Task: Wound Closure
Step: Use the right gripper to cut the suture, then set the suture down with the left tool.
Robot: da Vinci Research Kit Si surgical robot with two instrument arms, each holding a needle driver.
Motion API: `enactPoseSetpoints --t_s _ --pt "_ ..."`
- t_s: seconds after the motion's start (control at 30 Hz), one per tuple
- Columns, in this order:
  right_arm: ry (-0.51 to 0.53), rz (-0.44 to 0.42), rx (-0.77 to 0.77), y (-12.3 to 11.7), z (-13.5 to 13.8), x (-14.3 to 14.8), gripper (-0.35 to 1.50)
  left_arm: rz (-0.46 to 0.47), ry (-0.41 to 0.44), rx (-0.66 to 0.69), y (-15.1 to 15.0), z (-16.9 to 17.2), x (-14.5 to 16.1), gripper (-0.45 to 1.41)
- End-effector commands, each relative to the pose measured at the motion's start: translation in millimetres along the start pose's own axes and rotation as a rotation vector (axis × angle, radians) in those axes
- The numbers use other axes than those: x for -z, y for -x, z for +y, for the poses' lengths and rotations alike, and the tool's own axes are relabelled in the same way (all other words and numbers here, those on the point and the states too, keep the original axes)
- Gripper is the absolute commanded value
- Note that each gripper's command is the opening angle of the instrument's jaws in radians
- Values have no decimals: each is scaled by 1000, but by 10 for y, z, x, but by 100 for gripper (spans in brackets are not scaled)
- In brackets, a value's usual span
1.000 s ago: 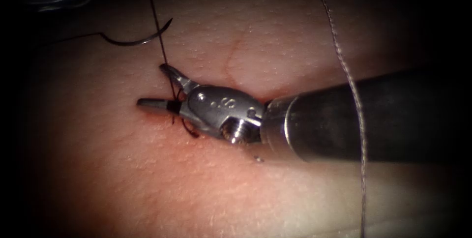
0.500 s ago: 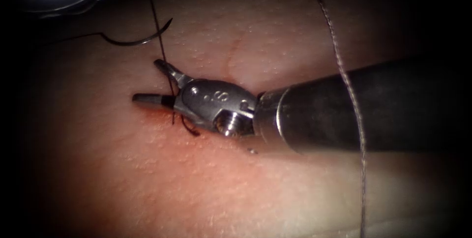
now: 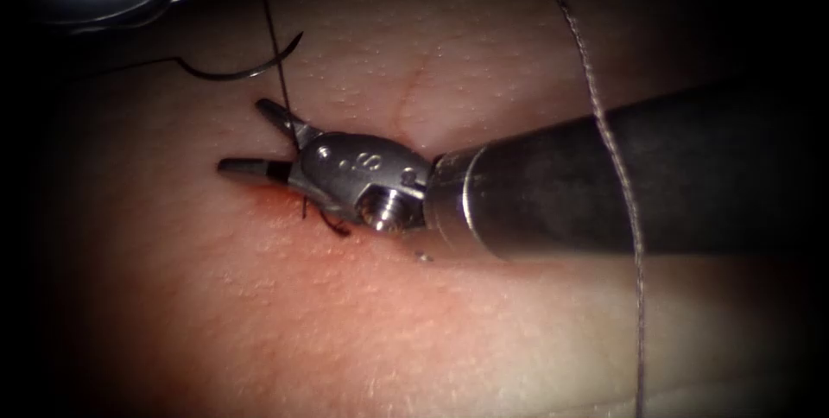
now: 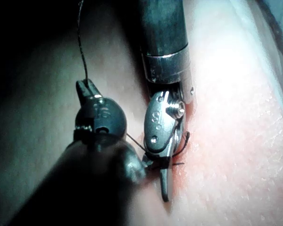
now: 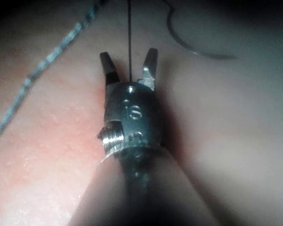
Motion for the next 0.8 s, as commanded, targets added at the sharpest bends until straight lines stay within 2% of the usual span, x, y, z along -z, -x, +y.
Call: enactPoseSetpoints --t_s 0.03,0.07,0.1,0.13,0.17,0.2,0.33,0.37,0.43,0.47,0.5,0.6,0.67,0.8 --pt "-1 2 -1 1 -2 -8 98 1 -1 -2 2 -1 -7 -45" --pt "0 2 -1 1 -2 -9 89 1 -2 -2 2 -1 -7 -45" --pt "0 2 -1 1 -2 -9 57 2 -2 -2 2 -1 -7 -45" --pt "16 3 -1 1 -2 -8 -8 2 -2 -3 2 -1 -7 -45" --pt "39 1 0 0 -2 -7 -35 2 -2 -3 2 -1 -7 -45" --pt "68 -13 -25 -2 -1 -6 -35 2 -2 -4 2 0 -7 -45" --pt "69 4 -32 -8 2 -4 -35 5 -2 -5 2 1 -8 -45" --pt "69 10 -33 -9 3 -4 -3 5 -1 -5 2 1 -8 -45" --pt "58 27 -29 -10 6 -1 84 5 -1 -5 2 1 -8 -45" --pt "49 44 -29 -11 7 1 106 5 -1 -5 2 2 -7 -45" --pt "43 67 -18 -12 11 6 120 14 2 -5 1 3 -7 -45" --pt "44 64 -8 -15 21 22 120 26 5 -8 -2 7 -6 -45" --pt "76 76 2 -23 48 50 113 32 20 -42 -9 22 -3 -45" --pt "92 80 3 -28 69 70 110 35 47 -71 -15 37 -3 -45"
